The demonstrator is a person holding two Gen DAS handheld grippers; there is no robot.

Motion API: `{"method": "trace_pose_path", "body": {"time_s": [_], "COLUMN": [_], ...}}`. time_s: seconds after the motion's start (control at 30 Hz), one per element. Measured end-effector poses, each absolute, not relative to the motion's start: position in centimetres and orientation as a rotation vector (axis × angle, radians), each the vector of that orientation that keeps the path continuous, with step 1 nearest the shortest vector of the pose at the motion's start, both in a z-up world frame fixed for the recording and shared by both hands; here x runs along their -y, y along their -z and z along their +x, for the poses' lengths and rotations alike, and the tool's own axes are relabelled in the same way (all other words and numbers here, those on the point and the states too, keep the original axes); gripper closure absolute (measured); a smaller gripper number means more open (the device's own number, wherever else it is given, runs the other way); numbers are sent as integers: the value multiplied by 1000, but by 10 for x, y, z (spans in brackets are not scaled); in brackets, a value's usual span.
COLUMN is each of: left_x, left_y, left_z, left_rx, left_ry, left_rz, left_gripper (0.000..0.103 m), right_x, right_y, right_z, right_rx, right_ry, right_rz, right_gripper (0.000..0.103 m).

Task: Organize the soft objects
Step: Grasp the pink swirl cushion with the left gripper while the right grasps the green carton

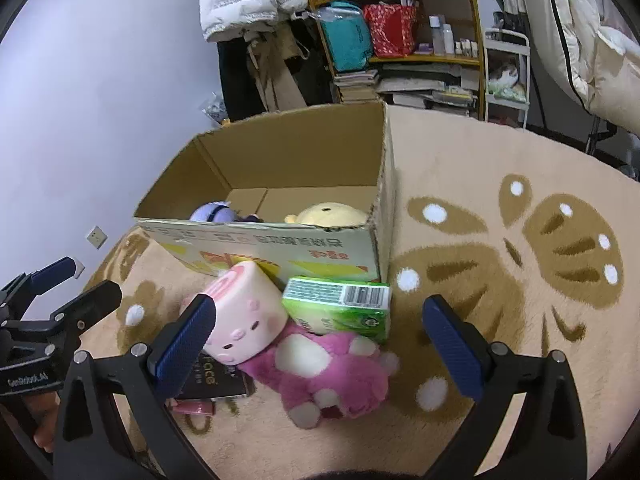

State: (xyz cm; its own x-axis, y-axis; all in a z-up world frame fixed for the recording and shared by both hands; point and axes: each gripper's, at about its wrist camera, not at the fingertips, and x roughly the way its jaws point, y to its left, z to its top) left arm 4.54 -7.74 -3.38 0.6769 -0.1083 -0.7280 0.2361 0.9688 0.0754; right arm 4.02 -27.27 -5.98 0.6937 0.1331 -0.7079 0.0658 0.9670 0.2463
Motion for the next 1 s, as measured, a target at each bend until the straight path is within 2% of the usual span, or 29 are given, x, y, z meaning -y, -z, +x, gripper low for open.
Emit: {"method": "trace_pose_path", "body": {"time_s": [0.67,1.0], "left_x": [119,134], "left_y": [72,80], "left_z": [68,68], "left_rx": [-887,-903], "left_ry": [327,369], "left_rz": [236,269], "left_gripper": [0,0], "right_x": [298,297], "right_y": [98,96], "right_z": [73,78], "right_rx": [-891,-876], "right_ry": [-31,-36], "right_rz": [372,373], "right_gripper": [0,0]}}
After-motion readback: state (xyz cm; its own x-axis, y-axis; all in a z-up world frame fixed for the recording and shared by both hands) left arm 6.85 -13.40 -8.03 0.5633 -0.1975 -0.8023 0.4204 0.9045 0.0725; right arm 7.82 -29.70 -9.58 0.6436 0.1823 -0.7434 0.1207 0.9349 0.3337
